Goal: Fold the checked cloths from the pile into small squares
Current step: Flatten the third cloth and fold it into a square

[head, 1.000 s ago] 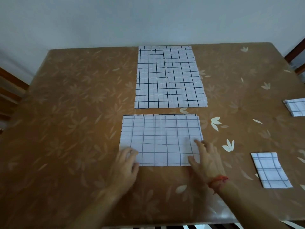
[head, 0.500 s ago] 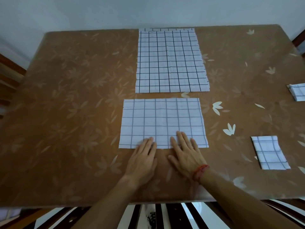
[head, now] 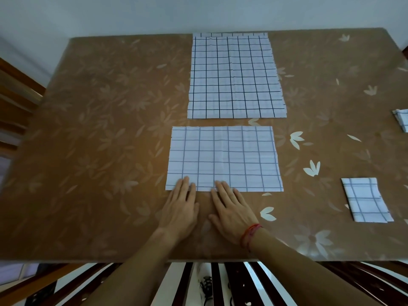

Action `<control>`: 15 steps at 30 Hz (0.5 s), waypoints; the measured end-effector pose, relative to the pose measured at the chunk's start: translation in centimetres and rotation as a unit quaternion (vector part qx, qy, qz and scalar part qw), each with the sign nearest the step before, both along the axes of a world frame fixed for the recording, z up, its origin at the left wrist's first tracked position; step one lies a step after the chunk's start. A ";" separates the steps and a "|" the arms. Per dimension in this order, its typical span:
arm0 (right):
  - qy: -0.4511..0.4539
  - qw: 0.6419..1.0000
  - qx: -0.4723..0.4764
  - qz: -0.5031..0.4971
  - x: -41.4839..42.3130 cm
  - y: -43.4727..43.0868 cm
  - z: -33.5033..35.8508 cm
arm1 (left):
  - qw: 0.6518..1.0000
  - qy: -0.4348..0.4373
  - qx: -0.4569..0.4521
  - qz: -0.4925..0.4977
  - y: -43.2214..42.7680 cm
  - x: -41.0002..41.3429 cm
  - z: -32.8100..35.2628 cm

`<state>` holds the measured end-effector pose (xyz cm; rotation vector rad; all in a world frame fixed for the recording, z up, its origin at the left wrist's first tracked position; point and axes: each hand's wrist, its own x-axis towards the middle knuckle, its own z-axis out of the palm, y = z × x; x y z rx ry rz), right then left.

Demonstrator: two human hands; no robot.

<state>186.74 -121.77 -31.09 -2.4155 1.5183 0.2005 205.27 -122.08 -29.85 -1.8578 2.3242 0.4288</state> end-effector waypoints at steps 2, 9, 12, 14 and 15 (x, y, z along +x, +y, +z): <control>0.003 1.000 -0.003 -0.007 -0.5 0.1 0.0 | 1.000 0.012 0.020 0.012 0.1 0.5 -0.1; 0.025 0.997 -0.013 -0.070 -5.2 1.1 0.0 | 0.999 -0.009 0.028 0.039 1.3 2.2 -0.5; 0.040 0.991 -0.008 -0.129 -7.8 1.5 0.1 | 0.998 -0.011 0.033 0.052 1.9 2.8 -0.8; 0.037 0.984 -0.004 -0.172 -9.0 1.8 0.2 | 0.998 -0.011 0.034 0.058 2.1 2.9 -0.6; 0.040 0.983 0.000 -0.181 -9.2 1.8 0.3 | 0.998 -0.013 0.035 0.060 2.1 3.0 -0.5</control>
